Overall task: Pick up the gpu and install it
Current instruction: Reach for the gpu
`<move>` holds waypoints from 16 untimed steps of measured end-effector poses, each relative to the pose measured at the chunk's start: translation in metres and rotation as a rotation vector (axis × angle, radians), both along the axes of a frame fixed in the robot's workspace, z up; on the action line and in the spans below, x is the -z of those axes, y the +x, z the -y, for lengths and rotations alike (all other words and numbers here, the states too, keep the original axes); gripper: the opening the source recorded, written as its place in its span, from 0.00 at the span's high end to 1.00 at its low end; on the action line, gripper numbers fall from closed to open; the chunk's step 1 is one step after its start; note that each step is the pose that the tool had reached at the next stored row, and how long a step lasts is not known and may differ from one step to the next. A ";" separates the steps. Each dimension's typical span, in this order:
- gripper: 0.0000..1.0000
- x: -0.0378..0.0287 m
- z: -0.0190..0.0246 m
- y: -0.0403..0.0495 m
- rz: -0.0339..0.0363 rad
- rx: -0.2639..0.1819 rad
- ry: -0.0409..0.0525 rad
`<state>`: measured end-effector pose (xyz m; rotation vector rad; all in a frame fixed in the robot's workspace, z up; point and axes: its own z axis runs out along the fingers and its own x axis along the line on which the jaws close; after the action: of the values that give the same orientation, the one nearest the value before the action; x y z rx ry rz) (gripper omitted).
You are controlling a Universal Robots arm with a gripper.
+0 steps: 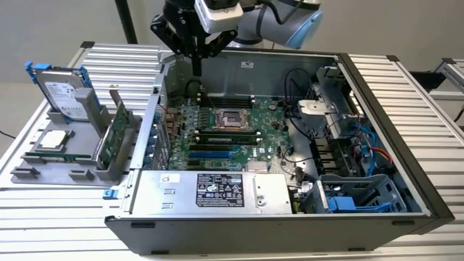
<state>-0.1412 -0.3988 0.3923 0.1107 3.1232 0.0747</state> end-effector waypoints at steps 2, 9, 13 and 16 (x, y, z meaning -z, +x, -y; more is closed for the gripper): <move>1.00 0.0000 0.0000 -0.0032 0.0000 0.000 0.0000; 1.00 0.0000 0.0000 -0.0146 0.0000 0.000 0.0000; 1.00 0.0000 0.0000 -0.0210 -0.0001 0.000 -0.0001; 1.00 0.0000 0.0000 -0.0260 0.0000 0.000 -0.0001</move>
<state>-0.1672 -0.3988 0.3924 0.1108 3.1232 0.0746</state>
